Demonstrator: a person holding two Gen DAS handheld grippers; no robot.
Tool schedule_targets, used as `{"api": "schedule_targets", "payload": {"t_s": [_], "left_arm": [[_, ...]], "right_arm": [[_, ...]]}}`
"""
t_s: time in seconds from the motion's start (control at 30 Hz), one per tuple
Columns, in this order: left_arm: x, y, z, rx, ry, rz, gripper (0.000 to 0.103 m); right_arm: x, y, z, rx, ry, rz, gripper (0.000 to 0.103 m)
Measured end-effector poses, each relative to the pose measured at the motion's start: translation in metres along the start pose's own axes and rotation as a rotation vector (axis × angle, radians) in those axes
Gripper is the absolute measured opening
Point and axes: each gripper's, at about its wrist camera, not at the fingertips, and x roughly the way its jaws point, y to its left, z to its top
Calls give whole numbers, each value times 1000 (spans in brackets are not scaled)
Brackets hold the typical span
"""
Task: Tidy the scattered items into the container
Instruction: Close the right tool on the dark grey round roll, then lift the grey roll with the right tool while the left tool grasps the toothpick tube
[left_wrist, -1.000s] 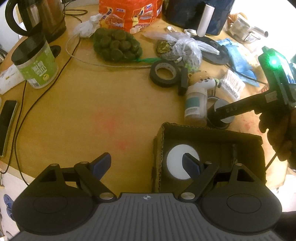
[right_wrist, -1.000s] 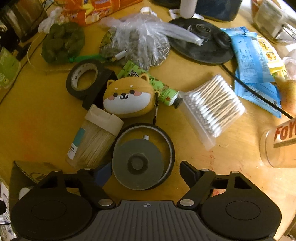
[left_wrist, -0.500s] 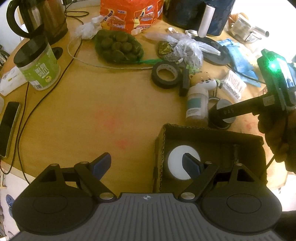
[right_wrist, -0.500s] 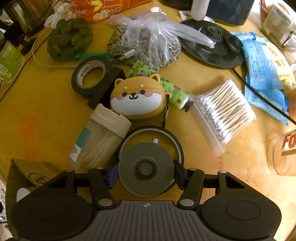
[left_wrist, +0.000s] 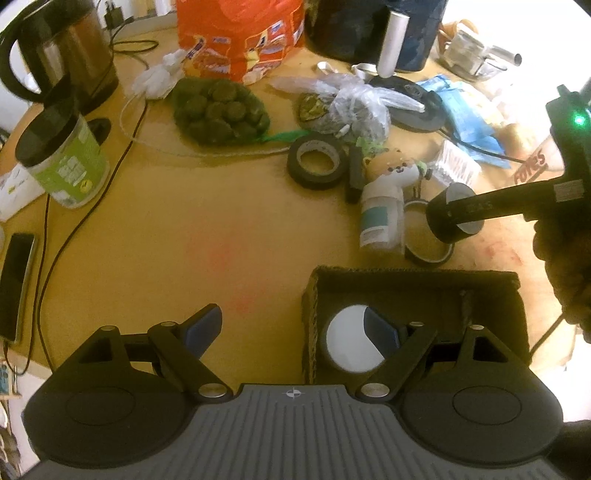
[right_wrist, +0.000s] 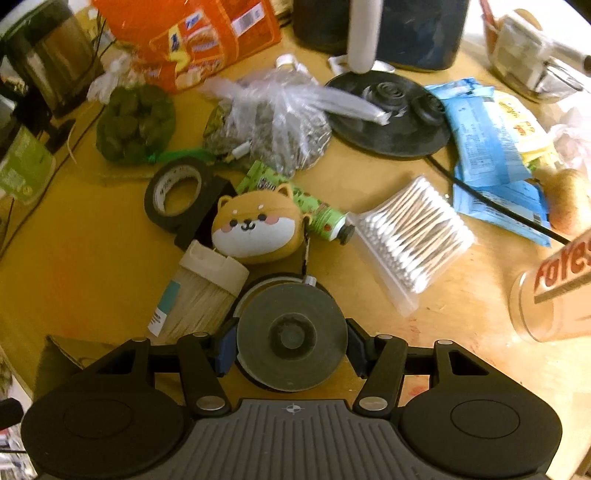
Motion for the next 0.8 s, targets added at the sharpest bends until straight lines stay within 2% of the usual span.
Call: {"api": "schedule_targets", "payload": {"t_s": [0.4,0.8], "left_arm": [[-2,-18,22,112,-31,-33,85],[7,-36,45,198,-54,-90,84]], "right_arm": [[-46,-20,-8,111,-105,30,61],[-83,-42,-28,233,-173,-14,61]]}}
